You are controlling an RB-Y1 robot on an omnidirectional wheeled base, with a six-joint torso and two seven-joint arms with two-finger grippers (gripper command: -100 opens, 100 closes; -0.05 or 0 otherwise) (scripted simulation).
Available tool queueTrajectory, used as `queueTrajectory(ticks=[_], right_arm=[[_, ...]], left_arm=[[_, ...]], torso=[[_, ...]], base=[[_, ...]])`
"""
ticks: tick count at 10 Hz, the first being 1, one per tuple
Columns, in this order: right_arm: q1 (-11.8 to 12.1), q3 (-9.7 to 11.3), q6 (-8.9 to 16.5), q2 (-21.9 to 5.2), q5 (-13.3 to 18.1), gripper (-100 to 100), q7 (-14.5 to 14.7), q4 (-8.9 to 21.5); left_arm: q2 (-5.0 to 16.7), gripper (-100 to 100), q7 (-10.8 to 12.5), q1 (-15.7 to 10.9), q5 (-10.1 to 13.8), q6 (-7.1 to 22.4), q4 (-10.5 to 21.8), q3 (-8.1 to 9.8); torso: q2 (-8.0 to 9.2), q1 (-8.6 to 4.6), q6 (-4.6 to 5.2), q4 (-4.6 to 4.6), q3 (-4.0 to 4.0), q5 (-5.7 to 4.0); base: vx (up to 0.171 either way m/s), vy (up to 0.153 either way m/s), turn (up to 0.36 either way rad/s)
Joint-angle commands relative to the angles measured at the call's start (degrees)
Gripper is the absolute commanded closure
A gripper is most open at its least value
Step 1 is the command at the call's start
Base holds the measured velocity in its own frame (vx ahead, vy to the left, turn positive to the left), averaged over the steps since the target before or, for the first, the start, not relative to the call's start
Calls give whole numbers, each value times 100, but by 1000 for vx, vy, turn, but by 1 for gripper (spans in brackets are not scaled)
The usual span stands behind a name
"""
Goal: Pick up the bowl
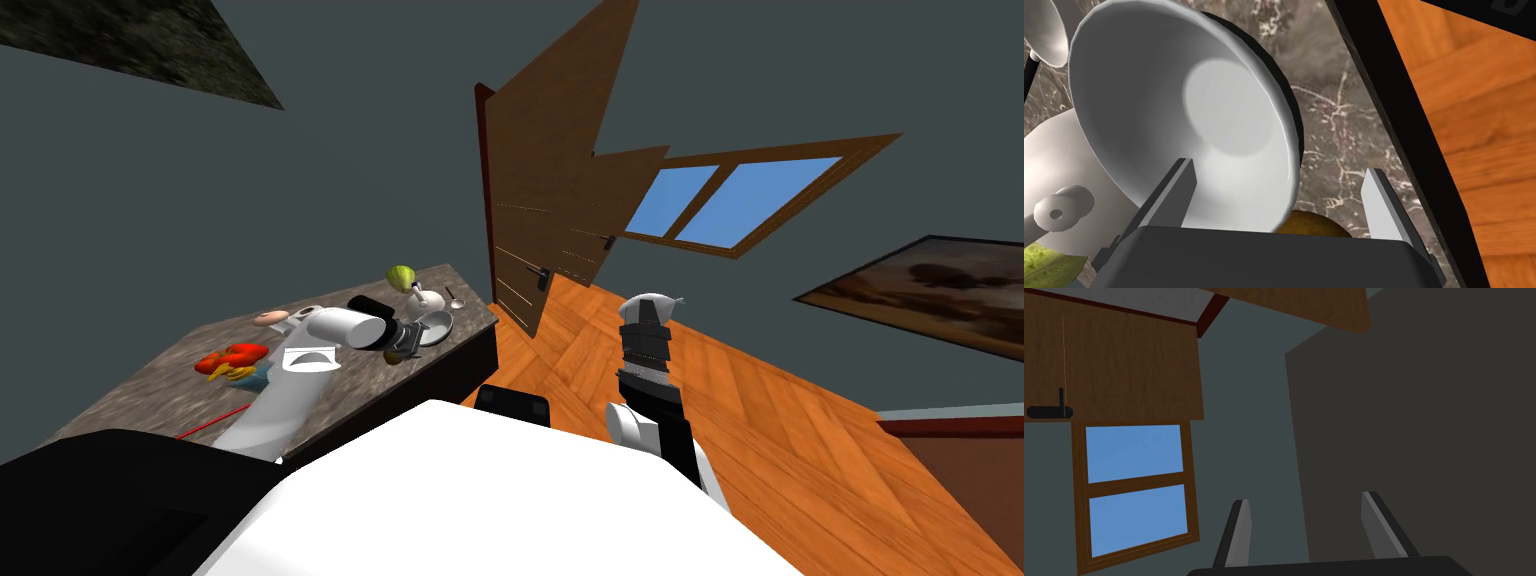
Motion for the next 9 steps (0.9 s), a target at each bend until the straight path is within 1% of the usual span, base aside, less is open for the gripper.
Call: queueTrajectory(ticks=[1,2,3,4,6,7,9], right_arm=[[0,0,0,0,0,0,0,0],[0,0,0,0,0,0,0,0],[0,0,0,0,0,0,0,0],[0,0,0,0,0,0,0,0],[0,0,0,0,0,0,0,0],[0,0,0,0,0,0,0,0],[0,0,0,0,0,0,0,0]], left_arm=[[-1,-100,-266,-20,38,-77,186,62],[6,-100,-429,-44,80,-136,352,123],[6,-100,-467,-44,80,-136,352,123],[14,-100,-669,-67,123,-194,517,185],[28,-100,-1000,-115,207,-312,849,308],[28,-100,-1072,-115,207,-312,849,308],[42,-100,-1430,-162,292,-429,1180,432]], torso=[[0,0,0,0,0,0],[3,2,-2,1,2,0],[1,-3,-2,0,1,0],[3,2,1,1,2,0],[1,2,-2,0,1,1],[-1,-5,-2,0,0,-1],[4,5,-1,1,2,1]], base=[[23,-65,69],[36,-82,129],[25,-64,38],[24,-49,50],[37,-81,122],[24,-69,41],[25,-64,86]])
